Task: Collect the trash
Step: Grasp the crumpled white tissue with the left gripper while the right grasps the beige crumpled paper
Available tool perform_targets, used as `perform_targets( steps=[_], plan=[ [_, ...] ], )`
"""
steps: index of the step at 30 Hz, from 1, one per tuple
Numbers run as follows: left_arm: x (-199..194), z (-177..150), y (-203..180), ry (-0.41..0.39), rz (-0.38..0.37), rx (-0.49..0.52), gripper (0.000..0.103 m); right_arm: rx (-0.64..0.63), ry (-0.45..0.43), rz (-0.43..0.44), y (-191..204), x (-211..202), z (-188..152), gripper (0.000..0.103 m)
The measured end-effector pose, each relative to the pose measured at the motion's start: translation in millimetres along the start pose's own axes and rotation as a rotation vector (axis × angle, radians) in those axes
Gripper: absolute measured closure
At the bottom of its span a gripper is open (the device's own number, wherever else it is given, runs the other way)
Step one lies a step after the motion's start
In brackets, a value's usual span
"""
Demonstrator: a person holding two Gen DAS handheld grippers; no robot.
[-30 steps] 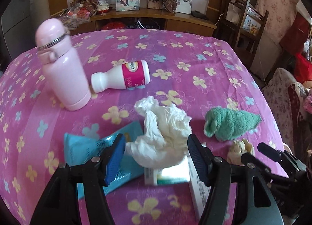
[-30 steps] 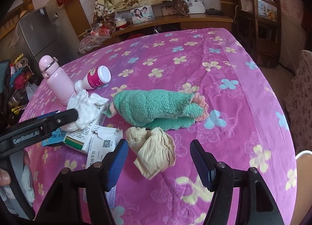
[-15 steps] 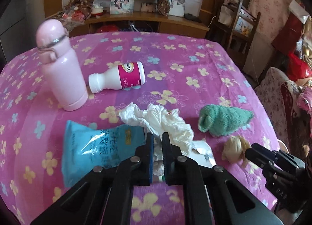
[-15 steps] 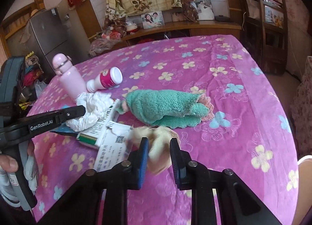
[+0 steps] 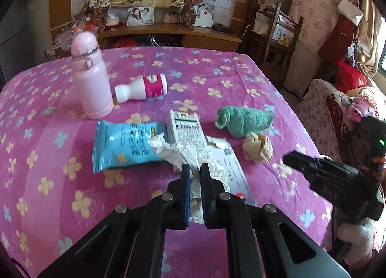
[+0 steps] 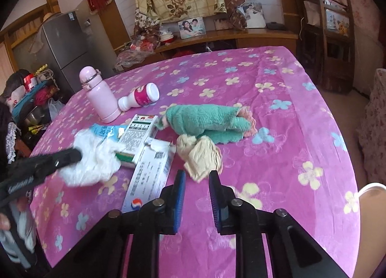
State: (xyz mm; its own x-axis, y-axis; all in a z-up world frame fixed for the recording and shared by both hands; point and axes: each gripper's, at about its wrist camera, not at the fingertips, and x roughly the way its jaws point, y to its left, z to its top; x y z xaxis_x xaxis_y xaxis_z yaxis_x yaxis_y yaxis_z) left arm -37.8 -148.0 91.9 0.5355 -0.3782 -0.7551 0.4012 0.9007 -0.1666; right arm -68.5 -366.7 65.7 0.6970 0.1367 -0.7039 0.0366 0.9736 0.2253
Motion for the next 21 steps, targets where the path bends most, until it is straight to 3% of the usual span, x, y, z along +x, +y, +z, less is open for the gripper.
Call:
perform_targets(
  steps=[7, 8, 9, 10, 11, 14, 16, 18, 21],
  plan=[
    [2.4, -22.3, 11.6, 0.045, 0.003, 0.001, 0.095, -0.019, 0.055, -0.023, 2.5, 42.8, 11.7, 0.075],
    [3.8, -27.1, 13.7, 0.053, 0.013, 0.006, 0.095, -0.017, 0.054, -0.027, 2.4, 45.9, 12.6, 0.069],
    [5.2, -31.0, 15.3, 0.06, 0.026, 0.011, 0.095, -0.015, 0.052, -0.027, 2.3, 48.4, 13.7, 0.044],
    [7.6, -34.6, 16.9, 0.067, 0.041, 0.014, 0.095, -0.008, 0.048, -0.013, 1.8, 49.8, 14.6, 0.028],
    [9.7, -37.7, 18.9, 0.074, 0.047, 0.015, 0.095, 0.001, 0.043, 0.006, 1.0, 49.8, 15.0, 0.018],
    [15.7, -42.8, 23.8, 0.087, 0.047, 0.006, 0.093, -0.004, 0.025, -0.018, 2.3, 46.4, 16.3, 0.018],
    [19.8, -43.1, 25.9, 0.088, 0.048, -0.001, 0.084, -0.01, 0.027, -0.025, 1.5, 47.5, 17.6, 0.018],
    [23.4, -42.2, 27.4, 0.087, 0.049, -0.012, 0.051, -0.008, 0.049, -0.039, -1.1, 54.0, 20.8, 0.018],
    [27.2, -40.9, 28.9, 0.07, 0.054, -0.038, 0.044, 0.001, 0.069, -0.032, -3.7, 64.6, 22.6, 0.02]
  ],
)
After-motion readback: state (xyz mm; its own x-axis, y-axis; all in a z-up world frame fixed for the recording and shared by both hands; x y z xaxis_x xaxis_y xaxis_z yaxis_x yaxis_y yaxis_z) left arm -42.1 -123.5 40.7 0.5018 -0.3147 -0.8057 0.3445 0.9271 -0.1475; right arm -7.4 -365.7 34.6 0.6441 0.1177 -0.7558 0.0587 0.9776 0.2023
